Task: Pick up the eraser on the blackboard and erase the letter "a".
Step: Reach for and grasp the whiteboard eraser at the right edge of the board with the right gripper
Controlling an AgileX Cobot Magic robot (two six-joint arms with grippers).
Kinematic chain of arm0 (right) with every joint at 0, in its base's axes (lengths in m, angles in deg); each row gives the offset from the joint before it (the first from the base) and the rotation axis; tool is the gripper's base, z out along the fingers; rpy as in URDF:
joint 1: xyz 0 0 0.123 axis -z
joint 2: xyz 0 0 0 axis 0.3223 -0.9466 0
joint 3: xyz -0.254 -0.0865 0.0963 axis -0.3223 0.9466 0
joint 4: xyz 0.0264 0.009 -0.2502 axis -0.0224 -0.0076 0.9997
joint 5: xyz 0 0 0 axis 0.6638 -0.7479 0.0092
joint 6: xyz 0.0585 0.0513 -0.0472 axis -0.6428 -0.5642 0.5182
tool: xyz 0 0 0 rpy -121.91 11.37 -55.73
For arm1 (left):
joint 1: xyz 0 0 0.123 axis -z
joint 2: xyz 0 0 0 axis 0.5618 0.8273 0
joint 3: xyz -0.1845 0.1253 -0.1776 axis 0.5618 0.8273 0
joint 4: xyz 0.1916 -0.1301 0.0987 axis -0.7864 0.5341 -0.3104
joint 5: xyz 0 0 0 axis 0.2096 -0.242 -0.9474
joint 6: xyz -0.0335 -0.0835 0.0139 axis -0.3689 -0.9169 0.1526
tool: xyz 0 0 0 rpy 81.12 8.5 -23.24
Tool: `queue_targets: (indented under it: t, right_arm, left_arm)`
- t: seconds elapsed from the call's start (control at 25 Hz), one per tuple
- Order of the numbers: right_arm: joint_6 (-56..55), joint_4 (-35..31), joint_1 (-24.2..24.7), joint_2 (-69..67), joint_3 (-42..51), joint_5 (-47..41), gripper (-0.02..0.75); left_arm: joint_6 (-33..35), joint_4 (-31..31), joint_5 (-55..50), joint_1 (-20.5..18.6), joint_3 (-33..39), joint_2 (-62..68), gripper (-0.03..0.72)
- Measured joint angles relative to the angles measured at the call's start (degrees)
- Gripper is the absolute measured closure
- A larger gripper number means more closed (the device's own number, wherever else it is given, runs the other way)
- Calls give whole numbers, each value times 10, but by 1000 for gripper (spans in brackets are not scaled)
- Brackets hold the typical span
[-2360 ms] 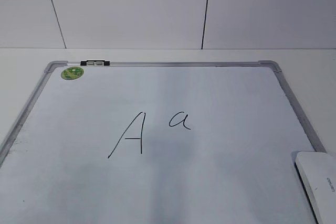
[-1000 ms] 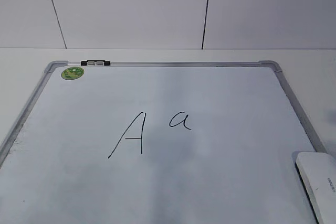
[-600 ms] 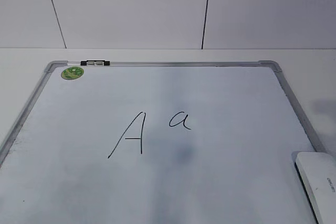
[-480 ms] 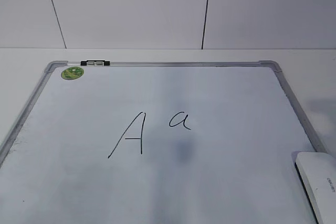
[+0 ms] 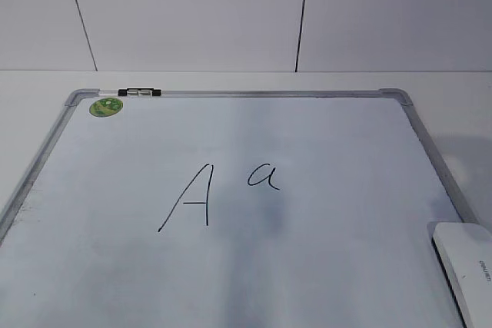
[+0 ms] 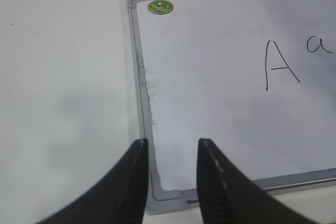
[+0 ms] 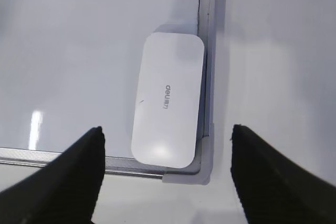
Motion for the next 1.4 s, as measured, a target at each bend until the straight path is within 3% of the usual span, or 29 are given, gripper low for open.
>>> queue_targets:
  t: [0.44, 1.4]
  right_arm:
    - [-10, 1, 0, -77, 0, -7, 146]
    - [-34, -25, 0, -110, -1, 11, 146]
  left_arm:
    - [0, 0, 0, 0, 0, 0, 449]
    - [0, 3, 0, 0, 0, 0, 449]
